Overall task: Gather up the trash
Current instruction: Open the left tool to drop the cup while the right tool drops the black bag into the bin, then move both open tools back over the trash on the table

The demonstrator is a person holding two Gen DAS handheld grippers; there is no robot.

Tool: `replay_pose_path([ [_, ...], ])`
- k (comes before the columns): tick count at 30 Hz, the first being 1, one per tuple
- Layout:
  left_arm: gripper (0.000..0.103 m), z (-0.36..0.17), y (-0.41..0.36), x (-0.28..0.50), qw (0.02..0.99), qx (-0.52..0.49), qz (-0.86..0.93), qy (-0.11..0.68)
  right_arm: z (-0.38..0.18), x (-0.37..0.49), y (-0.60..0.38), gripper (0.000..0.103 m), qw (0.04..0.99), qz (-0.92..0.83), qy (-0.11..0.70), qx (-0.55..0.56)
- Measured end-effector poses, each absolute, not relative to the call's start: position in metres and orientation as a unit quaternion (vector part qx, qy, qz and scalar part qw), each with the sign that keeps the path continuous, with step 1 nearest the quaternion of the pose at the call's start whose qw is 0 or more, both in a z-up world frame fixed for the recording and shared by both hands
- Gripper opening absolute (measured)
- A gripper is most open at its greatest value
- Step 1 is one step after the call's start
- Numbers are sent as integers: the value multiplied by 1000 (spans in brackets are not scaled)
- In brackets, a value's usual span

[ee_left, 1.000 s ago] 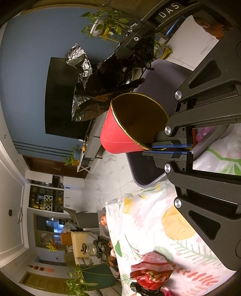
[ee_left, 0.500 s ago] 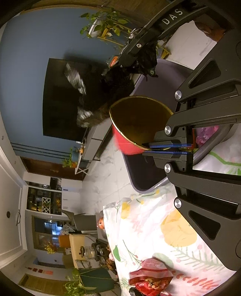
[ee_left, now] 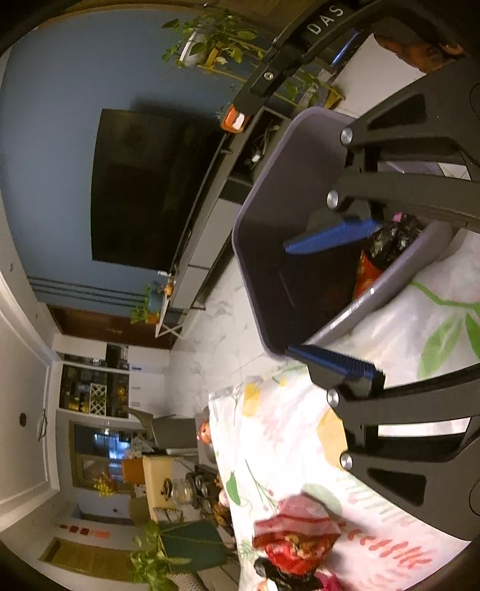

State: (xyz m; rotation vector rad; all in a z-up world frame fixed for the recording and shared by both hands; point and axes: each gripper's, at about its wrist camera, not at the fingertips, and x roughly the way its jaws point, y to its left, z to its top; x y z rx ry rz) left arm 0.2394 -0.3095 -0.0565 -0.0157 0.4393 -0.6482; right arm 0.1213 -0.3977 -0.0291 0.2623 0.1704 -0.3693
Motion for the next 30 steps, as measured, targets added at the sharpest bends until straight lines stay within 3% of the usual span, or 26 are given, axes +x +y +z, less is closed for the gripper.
replay_pose_path([
  [4,69,-53,-292,235,932,-23,-295,209,-28,118,-393,50,972,-184,78,127],
  [10,82,-46,-255,224,948,-40,-244,200,-28,114,-377,65,973,-183,71,119],
  [30,85,-49,-116,199,975,-70,-102,187,-29,127,-288,71,988,-101,81,87],
])
